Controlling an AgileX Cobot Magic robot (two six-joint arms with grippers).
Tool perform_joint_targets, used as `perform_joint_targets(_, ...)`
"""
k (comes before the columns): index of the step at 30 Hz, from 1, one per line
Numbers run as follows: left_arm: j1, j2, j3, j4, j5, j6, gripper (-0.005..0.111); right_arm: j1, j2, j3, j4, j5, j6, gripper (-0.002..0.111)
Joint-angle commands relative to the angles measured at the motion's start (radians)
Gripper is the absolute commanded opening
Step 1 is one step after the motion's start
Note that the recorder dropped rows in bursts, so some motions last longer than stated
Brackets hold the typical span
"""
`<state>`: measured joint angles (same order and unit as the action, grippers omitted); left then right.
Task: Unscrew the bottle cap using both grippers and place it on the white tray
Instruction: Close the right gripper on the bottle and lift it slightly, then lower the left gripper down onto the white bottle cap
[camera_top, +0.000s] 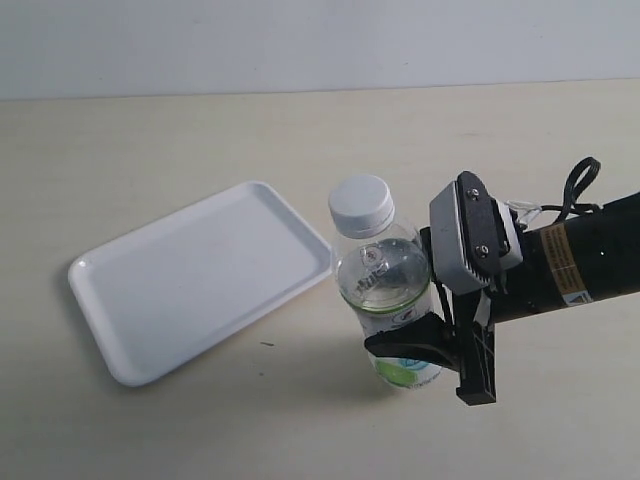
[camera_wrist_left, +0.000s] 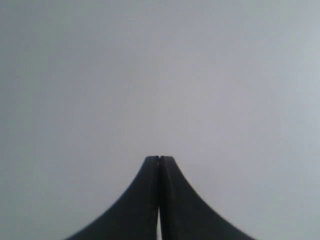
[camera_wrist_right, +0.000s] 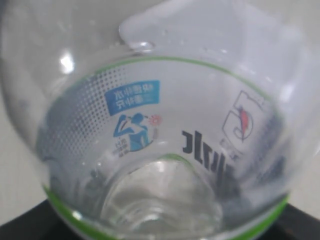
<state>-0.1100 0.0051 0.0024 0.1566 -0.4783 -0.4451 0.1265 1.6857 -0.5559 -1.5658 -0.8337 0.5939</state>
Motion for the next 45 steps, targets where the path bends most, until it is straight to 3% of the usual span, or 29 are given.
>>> perform_joint_targets(1, -0.005, 0.041, -0.080, -0.157, -0.219, 0.000, 0.000, 0.003, -0.003, -0.010, 0.024, -0.035, -0.007, 0.000)
perform_joint_targets(4, -0.005, 0.174, -0.249, -0.285, -0.159, 0.151, 0.000, 0.003, -0.003, -0.010, 0.024, -0.047, -0.007, 0.000)
perform_joint_targets(7, -0.005, 0.382, -0.464, -0.293, -0.031, 0.316, 0.000, 0.003, -0.003, -0.010, 0.024, -0.059, -0.007, 0.000)
perform_joint_targets(14, -0.005, 0.932, -0.905, -0.288, 0.834, 0.630, 0.000, 0.003, -0.003, -0.010, 0.020, -0.055, 0.002, 0.000)
perform_joint_targets(17, -0.005, 1.145, -1.075, -0.297, 1.167, 0.680, 0.000, 0.003, -0.003, -0.010, 0.015, -0.055, 0.013, 0.000)
perform_joint_targets(24, -0.098, 1.391, -1.349, -0.525, 1.663, 0.843, 0.000, 0.003, -0.003, -0.010, 0.011, -0.027, 0.018, 0.000)
perform_joint_targets(27, -0.169, 1.415, -1.439, -0.585, 1.699, 0.861, 0.002, 0.003, -0.003, -0.010, -0.014, -0.027, 0.020, 0.000)
perform_joint_targets(32, -0.309, 1.419, -1.530, -0.629, 1.699, 0.875, 0.021, 0.003, -0.003, -0.010, -0.027, -0.025, 0.038, 0.000)
perform_joint_targets(35, -0.404, 1.429, -1.537, -0.683, 1.699, 0.879, 0.044, 0.003, -0.003, -0.010, -0.027, 0.008, 0.038, 0.000)
perform_joint_targets(36, -0.446, 1.441, -1.537, -0.692, 1.699, 0.879, 0.058, 0.003, -0.003, -0.010, -0.027, 0.031, 0.046, 0.000)
perform_joint_targets(39, -0.545, 1.478, -1.537, -0.638, 1.699, 0.876, 0.082, 0.003, -0.003, -0.010, -0.018, 0.056, 0.073, 0.000)
perform_joint_targets(42, -0.626, 1.535, -1.537, -0.537, 1.699, 0.851, 0.079, 0.003, -0.003, -0.010, -0.014, 0.035, 0.086, 0.000)
perform_joint_targets(45, -0.662, 1.595, -1.545, -0.510, 1.699, 0.896, 0.078, 0.003, -0.003, -0.010, 0.009, 0.027, 0.084, 0.000)
